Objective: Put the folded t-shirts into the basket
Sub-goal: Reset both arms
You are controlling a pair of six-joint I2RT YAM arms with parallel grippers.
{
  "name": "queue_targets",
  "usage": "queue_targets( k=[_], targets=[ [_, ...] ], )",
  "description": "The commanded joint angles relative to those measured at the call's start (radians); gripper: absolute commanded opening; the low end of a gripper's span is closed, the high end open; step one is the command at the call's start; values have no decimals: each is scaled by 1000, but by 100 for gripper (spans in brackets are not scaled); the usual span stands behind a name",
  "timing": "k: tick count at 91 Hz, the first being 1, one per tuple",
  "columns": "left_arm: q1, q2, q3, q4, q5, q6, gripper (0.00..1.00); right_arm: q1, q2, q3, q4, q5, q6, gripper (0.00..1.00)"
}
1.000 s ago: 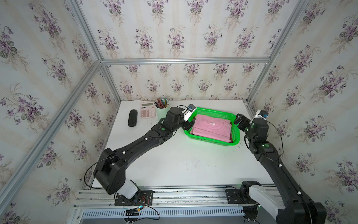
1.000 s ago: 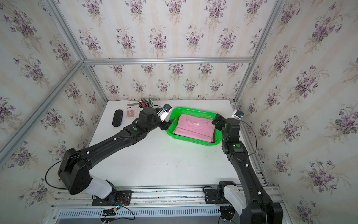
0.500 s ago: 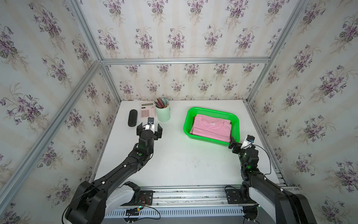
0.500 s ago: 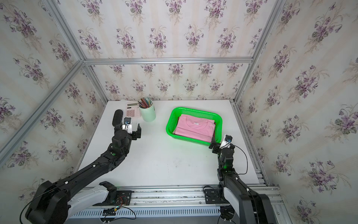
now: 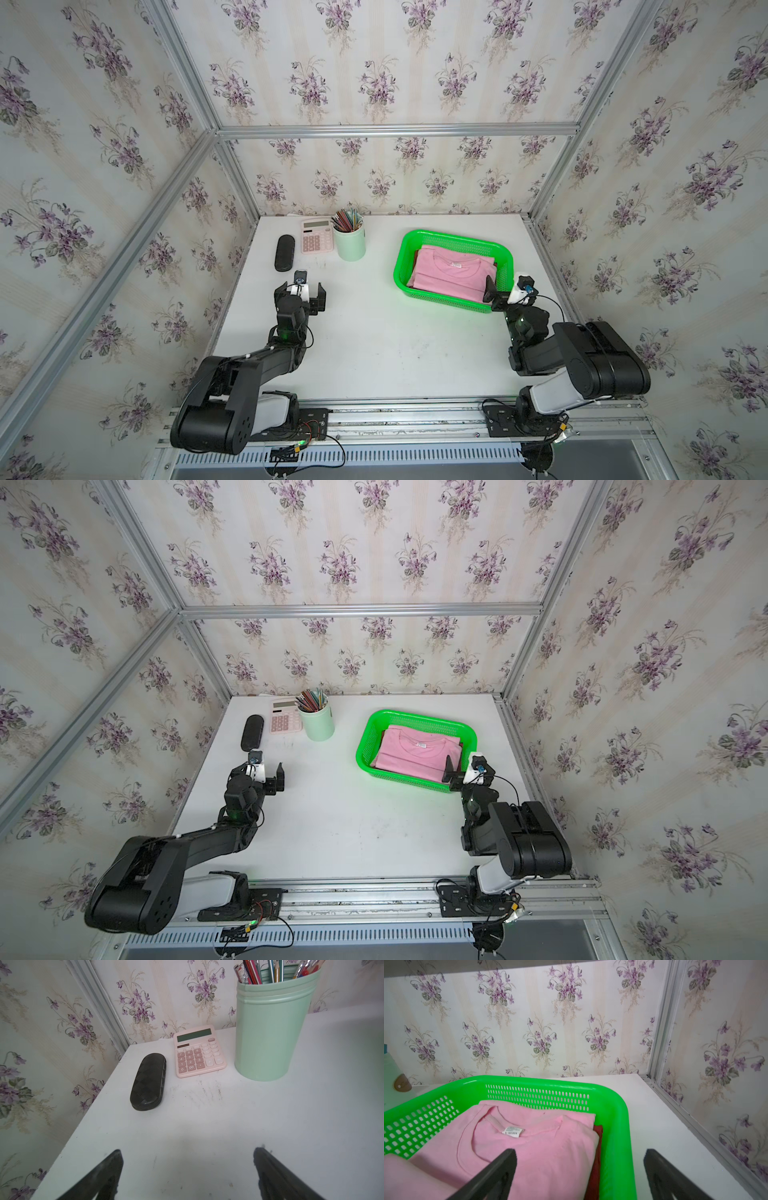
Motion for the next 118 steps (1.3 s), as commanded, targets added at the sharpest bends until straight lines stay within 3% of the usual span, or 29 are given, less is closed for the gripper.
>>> queue_targets(
  k=[1, 15, 28, 36, 46, 118],
  targets=[
    [25, 56, 34, 79, 131, -14, 99, 2, -4, 23, -77, -53, -32, 100],
    [109, 212, 40, 204, 209, -80, 99, 1, 5, 41, -101, -56, -35, 100],
    [115, 164, 130, -51, 234, -80, 99, 2, 1, 58, -140, -39, -31, 100],
    [117, 196, 108, 40, 217, -91, 99, 2, 4, 69, -151, -9, -18, 100],
    [117, 195, 132, 0, 188, -104, 99, 0, 4, 88, -203, 46, 9, 100],
    [117, 197, 139, -19, 158, -115, 99, 0, 2, 89, -207, 47, 9, 100]
  ],
)
